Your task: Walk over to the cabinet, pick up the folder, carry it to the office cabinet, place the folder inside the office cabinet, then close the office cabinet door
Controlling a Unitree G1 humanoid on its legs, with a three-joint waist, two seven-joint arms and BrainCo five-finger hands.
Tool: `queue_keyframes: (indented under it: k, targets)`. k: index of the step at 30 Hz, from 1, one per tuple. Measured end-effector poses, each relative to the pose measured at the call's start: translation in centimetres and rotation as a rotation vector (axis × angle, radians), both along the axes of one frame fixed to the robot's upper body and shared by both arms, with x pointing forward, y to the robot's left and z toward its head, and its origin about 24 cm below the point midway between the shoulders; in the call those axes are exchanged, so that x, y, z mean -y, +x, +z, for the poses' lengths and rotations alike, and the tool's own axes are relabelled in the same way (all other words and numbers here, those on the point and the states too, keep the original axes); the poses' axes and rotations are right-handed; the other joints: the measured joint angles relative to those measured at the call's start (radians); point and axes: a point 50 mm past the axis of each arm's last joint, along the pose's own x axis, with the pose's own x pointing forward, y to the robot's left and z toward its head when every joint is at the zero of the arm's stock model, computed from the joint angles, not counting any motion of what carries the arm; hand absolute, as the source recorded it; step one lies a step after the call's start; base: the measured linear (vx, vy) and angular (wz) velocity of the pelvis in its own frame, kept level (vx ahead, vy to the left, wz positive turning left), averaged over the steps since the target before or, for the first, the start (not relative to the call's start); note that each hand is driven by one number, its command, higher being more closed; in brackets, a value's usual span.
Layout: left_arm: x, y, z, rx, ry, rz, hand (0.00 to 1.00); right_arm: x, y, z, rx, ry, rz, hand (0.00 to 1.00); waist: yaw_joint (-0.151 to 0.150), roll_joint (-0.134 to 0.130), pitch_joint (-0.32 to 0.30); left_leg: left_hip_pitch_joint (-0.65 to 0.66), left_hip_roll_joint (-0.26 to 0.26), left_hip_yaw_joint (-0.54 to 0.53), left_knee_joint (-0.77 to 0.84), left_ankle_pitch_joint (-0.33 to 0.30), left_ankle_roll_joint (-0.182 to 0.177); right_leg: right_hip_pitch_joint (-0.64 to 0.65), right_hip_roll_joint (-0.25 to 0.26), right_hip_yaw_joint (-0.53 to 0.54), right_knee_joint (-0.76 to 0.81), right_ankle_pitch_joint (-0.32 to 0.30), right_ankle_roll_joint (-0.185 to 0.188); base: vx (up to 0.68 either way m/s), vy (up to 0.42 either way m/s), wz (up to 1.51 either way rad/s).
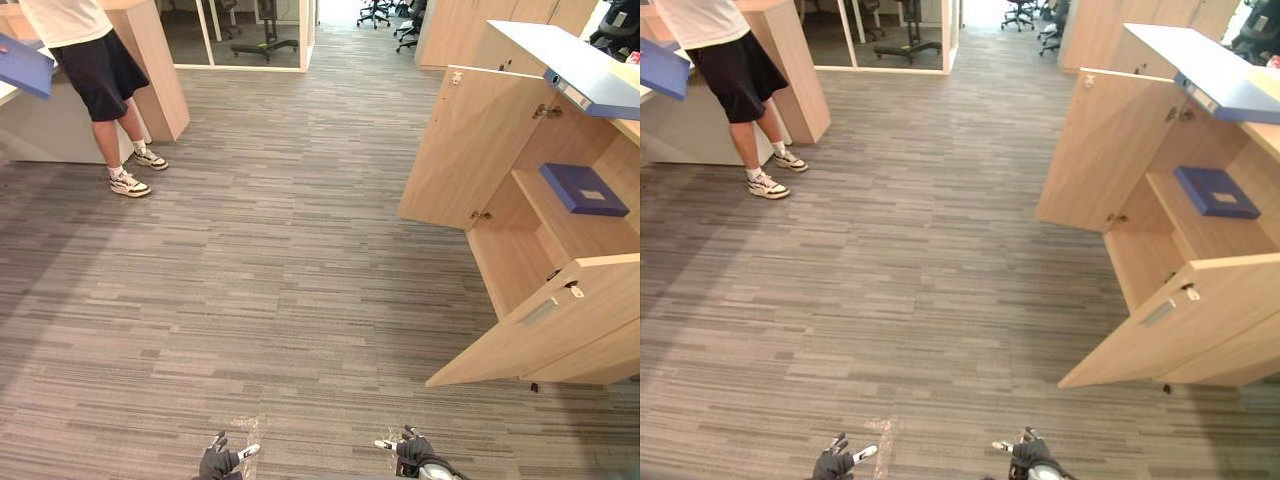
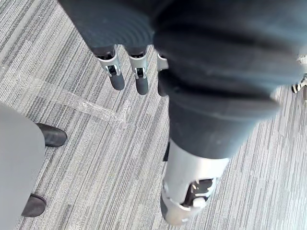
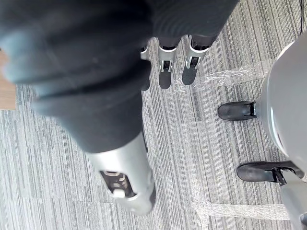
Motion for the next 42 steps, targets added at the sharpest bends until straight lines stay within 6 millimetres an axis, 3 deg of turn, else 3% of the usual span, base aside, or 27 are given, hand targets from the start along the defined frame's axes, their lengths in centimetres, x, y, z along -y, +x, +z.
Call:
queue_keyframes:
  k: [6,7,8,10,12,13,16,17,18,20,23,25,26,28,29,30,31,32,34,35,37,38,39,41,42]
  targets:
    - [-0.5,0.5,0.2,0.018,0.022,0.01,0.0,-0.6,0.4,0.1,0.008,0.013,0.004,0.0,-0.003,-0.018,0.025,-0.023,-0.004,-0.008,0.049,-0.024,-0.005,0.003,-0.004,-0.009,0.001,-0.001,-0.003,-0.01,0.015,0.05]
    - [-0.7,0.7,0.4,0.027,0.025,0.017,0.0,-0.7,0.5,0.1,0.012,0.016,0.005,0.0,-0.005,-0.02,0.036,-0.058,-0.004,-0.011,0.126,-0.061,-0.009,0.006,-0.004,-0.014,0.002,-0.005,-0.007,0.0,0.015,0.14]
    - [-0.7,1.4,0.6,0.054,0.029,0.012,0.0,-0.7,1.1,0.3,0.028,0.013,0.009,0.0,-0.005,-0.018,0.076,-0.097,0.006,-0.01,0.272,-0.134,-0.045,0.036,0.004,-0.02,0.006,-0.029,-0.032,-0.01,0.015,0.12]
    - [-1.1,2.1,1.0,0.079,0.041,0.002,0.0,-0.5,1.4,0.4,0.04,0.008,0.011,0.0,-0.003,-0.012,0.106,-0.17,0.02,0.02,0.473,-0.172,-0.098,0.059,0.01,-0.021,0.005,-0.045,-0.051,-0.06,0.016,0.13]
    - [-1.3,2.7,1.3,0.114,0.039,0.026,0.0,0.0,1.5,0.4,0.045,-0.006,0.01,0.0,0.005,-0.023,0.126,-0.287,0.041,0.064,0.694,-0.18,-0.122,0.072,-0.001,-0.01,0.036,-0.065,-0.059,0.0,0.038,-0.04]
    - [-1.3,2.8,1.3,0.119,0.037,0.035,0.0,0.4,1.5,0.5,0.044,-0.015,0.005,0.0,0.01,-0.018,0.128,-0.311,0.053,0.074,0.701,-0.218,-0.094,0.07,-0.009,-0.001,0.054,-0.076,-0.054,0.08,0.094,-0.24]
    - [-1.1,3.0,1.4,0.129,0.025,0.058,0.0,1.6,0.9,0.4,0.027,-0.04,-0.014,0.0,0.012,-0.007,0.132,-0.333,0.088,0.035,0.464,-0.214,-0.086,0.065,-0.041,0.029,0.064,-0.098,-0.029,0.12,0.169,-0.35]
    - [-1.2,2.9,1.3,0.126,0.022,0.074,0.0,2.0,0.4,0.3,0.015,-0.049,-0.032,0.0,0.011,-0.006,0.134,-0.335,0.095,-0.006,0.306,-0.167,-0.092,0.071,-0.079,0.033,0.064,-0.116,-0.002,0.38,0.467,-0.44]
    - [-1.3,2.7,1.2,0.12,0.019,0.09,0.0,2.3,-0.1,0.2,0.001,-0.055,-0.045,0.0,0.011,-0.004,0.133,-0.329,0.099,0.028,0.237,-0.069,-0.117,0.078,-0.115,0.052,0.063,-0.136,0.03,0.39,0.424,-0.26]
    - [-1.1,2.7,1.2,0.124,0.011,0.109,0.0,2.6,-0.5,0.1,-0.011,-0.053,-0.079,0.0,0.016,-0.003,0.135,-0.323,0.077,0.087,0.245,0.009,-0.088,0.088,-0.153,0.051,0.076,-0.147,0.054,0.38,0.357,-0.05]
    - [-1.5,2.4,1.2,0.125,0.007,0.168,0.0,2.1,-0.7,-0.1,-0.012,-0.014,-0.162,0.0,0.021,-0.024,0.123,-0.315,0.026,0.113,0.298,-0.033,-0.023,0.087,-0.205,0.05,0.131,-0.142,0.059,0.41,0.268,-0.06]
    - [-2.0,1.4,1.0,0.107,0.01,0.212,0.0,1.3,-0.8,-0.2,-0.017,0.016,-0.192,0.0,0.03,-0.041,0.08,-0.273,-0.018,0.16,0.283,-0.066,0.008,0.083,-0.262,0.062,0.143,-0.117,0.094,0.38,0.201,-0.43]
    - [-2.0,1.2,1.0,0.104,0.01,0.215,0.0,1.2,-0.8,-0.2,-0.016,0.019,-0.193,0.0,0.031,-0.041,0.074,-0.262,-0.025,0.172,0.277,-0.07,0.017,0.076,-0.273,0.069,0.158,-0.117,0.094,0.37,0.21,-0.64]
    - [-1.5,0.3,0.6,0.074,0.003,0.221,0.0,1.5,-0.6,-0.1,-0.007,0.018,-0.213,0.0,0.027,-0.021,0.044,-0.184,-0.065,0.191,0.226,-0.093,0.046,-0.018,-0.327,0.114,0.375,-0.117,0.093,0.34,0.243,-0.58]
    - [-1.4,0.2,0.6,0.071,0.002,0.22,0.0,1.8,-0.4,0.0,0.0,0.015,-0.221,0.0,0.025,-0.019,0.041,-0.156,-0.077,0.189,0.206,-0.094,0.047,-0.057,-0.346,0.11,0.469,-0.113,0.082,0.29,0.207,-0.41]
    - [-1.4,0.0,0.6,0.067,0.001,0.217,0.0,2.1,-0.3,0.0,0.003,0.012,-0.235,0.0,0.026,-0.018,0.039,-0.11,-0.094,0.19,0.177,-0.101,0.057,-0.118,-0.378,0.097,0.61,-0.091,0.037,0.42,0.263,-0.18]
    - [-1.1,-0.3,0.4,0.053,-0.003,0.2,0.0,2.5,0.1,0.3,0.023,-0.003,-0.234,0.0,0.009,-0.017,0.04,-0.037,-0.113,0.194,0.148,-0.112,0.074,-0.19,-0.457,-0.009,0.866,-0.072,-0.083,0.42,0.243,-0.03]
    - [-1.1,-0.4,0.3,0.045,-0.002,0.194,0.0,2.6,0.4,0.4,0.034,-0.006,-0.231,0.0,0.002,-0.016,0.04,-0.008,-0.117,0.19,0.136,-0.112,0.074,-0.205,-0.481,-0.065,0.939,-0.083,-0.09,0.45,0.237,0.14]
    - [-0.8,-0.7,0.3,0.039,-0.004,0.17,0.0,2.7,1.1,0.6,0.053,-0.007,-0.224,0.0,-0.004,0.007,0.053,0.058,-0.092,0.183,0.137,-0.117,0.065,-0.214,-0.467,-0.224,1.003,-0.152,-0.067,0.26,0.084,-0.02]
    - [-0.7,-0.7,0.3,0.038,-0.002,0.153,0.0,2.4,1.7,0.8,0.07,0.001,-0.213,0.0,-0.001,0.02,0.061,0.089,-0.069,0.176,0.147,-0.123,0.056,-0.222,-0.42,-0.309,0.97,-0.203,-0.058,0.24,0.007,-0.17]
    - [-0.3,-0.3,0.3,0.042,-0.007,0.114,0.0,1.9,2.3,0.9,0.085,0.006,-0.181,0.0,-0.006,0.029,0.079,0.135,-0.038,0.166,0.152,-0.137,0.033,-0.263,-0.307,-0.364,0.835,-0.241,-0.054,0.26,-0.07,-0.06]
    - [-0.1,0.1,0.4,0.05,-0.008,0.096,0.0,1.7,2.9,1.1,0.1,0.012,-0.178,0.0,-0.01,0.026,0.098,0.163,-0.025,0.165,0.147,-0.145,0.021,-0.286,-0.24,-0.376,0.719,-0.238,-0.054,0.2,-0.11,0.06]
    - [0.0,0.2,0.4,0.052,-0.009,0.086,0.0,1.7,3.0,1.2,0.104,0.012,-0.178,0.0,-0.011,0.024,0.105,0.178,-0.02,0.165,0.136,-0.148,0.016,-0.296,-0.212,-0.39,0.653,-0.233,-0.056,0.18,-0.141,0.14]
    - [0.0,0.7,0.6,0.066,0.007,0.042,0.0,1.3,3.1,1.2,0.106,0.018,-0.169,0.0,-0.011,0.004,0.118,0.224,-0.016,0.162,0.088,-0.175,-0.009,-0.323,-0.123,-0.434,0.377,-0.115,-0.072,0.19,-0.154,0.29]
    - [-0.1,0.8,0.7,0.067,0.01,0.036,0.0,1.3,3.1,1.2,0.106,0.02,-0.169,0.0,-0.013,-0.005,0.122,0.241,-0.021,0.158,0.077,-0.189,-0.011,-0.326,-0.111,-0.438,0.329,-0.083,-0.076,0.25,-0.184,0.47]
